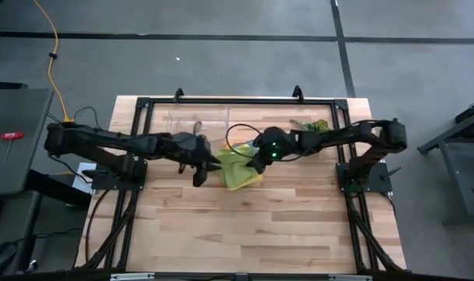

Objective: Fold microfiber towels
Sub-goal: Put the stacked colored towels in the transparent bin

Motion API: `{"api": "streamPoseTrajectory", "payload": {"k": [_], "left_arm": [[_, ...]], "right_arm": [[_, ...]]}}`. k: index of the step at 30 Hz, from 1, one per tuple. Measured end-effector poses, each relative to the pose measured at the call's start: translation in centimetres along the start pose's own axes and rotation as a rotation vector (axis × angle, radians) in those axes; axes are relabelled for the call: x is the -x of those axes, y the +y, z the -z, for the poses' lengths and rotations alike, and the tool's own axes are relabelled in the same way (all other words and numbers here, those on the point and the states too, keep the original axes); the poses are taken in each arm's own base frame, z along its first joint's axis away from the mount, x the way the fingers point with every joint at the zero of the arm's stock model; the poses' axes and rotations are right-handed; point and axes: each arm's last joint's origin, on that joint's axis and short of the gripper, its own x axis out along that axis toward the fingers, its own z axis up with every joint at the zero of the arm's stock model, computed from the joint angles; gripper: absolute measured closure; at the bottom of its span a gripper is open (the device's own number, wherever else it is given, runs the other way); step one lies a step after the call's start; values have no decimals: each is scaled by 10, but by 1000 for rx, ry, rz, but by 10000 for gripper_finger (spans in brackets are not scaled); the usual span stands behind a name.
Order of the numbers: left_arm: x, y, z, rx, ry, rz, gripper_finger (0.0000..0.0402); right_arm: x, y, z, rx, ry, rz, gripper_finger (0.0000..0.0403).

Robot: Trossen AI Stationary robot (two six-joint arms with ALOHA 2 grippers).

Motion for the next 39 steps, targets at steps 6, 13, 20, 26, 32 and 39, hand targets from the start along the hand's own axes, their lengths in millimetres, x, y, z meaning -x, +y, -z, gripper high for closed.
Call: {"api": "streamPoseTrajectory", "payload": {"k": [6,13,20,26,32,39], "left_arm": [[52,-15,-40,-74,-186,39,240],[140,-31,-79,-223,-533,13,214],[194,-34,-81,-256,-764,-49,219],[207,-34,-79,-254,-806,-44,220],[206,-34,-78,-256,-795,-43,220],[208,-34,-78,-256,-803,-42,220]], "right_arm": [[42,8,-7,29,-15,13,382],[86,32,-24,-4,-142,-64,382],[85,59,-71,49,-202,-63,382],[66,72,-132,124,-242,-124,382],[53,86,-193,194,-273,-234,382],[-2,63,-228,136,-213,-180,382]]}}
